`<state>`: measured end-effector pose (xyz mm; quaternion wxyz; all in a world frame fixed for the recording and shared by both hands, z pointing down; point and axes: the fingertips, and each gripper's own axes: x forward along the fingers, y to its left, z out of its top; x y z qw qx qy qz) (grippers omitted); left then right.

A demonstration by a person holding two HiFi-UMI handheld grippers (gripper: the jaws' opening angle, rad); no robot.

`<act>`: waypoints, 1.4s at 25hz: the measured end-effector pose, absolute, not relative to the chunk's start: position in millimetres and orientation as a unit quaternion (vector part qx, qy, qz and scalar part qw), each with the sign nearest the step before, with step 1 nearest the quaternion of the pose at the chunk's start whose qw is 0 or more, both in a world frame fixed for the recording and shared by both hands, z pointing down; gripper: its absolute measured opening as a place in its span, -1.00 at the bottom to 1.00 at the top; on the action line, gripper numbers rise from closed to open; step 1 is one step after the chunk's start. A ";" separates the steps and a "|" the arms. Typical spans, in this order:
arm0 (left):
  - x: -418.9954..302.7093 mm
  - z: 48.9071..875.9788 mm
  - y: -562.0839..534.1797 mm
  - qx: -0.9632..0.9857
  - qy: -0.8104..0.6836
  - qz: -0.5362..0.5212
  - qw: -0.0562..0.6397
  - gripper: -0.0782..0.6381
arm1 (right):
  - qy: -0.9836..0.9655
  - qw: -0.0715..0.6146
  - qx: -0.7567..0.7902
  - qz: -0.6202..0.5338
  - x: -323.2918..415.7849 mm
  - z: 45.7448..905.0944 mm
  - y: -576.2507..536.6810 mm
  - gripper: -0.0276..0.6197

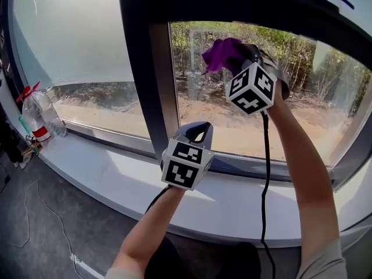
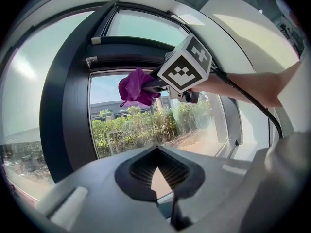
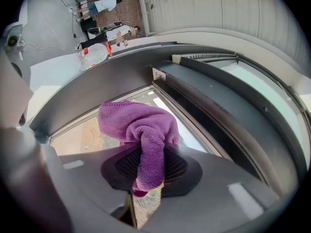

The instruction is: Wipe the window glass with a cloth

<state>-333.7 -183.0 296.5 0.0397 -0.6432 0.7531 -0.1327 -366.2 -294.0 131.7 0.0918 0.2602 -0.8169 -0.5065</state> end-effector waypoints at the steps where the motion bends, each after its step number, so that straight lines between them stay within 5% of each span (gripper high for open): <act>1: -334.5 302.5 -182.5 -0.642 0.754 -0.135 0.035 -0.78 | -0.819 0.097 0.253 -0.505 -366.5 140.6 -294.1 -0.57; 35: -341.4 476.4 -164.2 -0.643 0.743 -0.149 -0.108 -0.78 | -0.811 0.360 0.118 -0.446 -373.5 570.7 -315.7 -0.57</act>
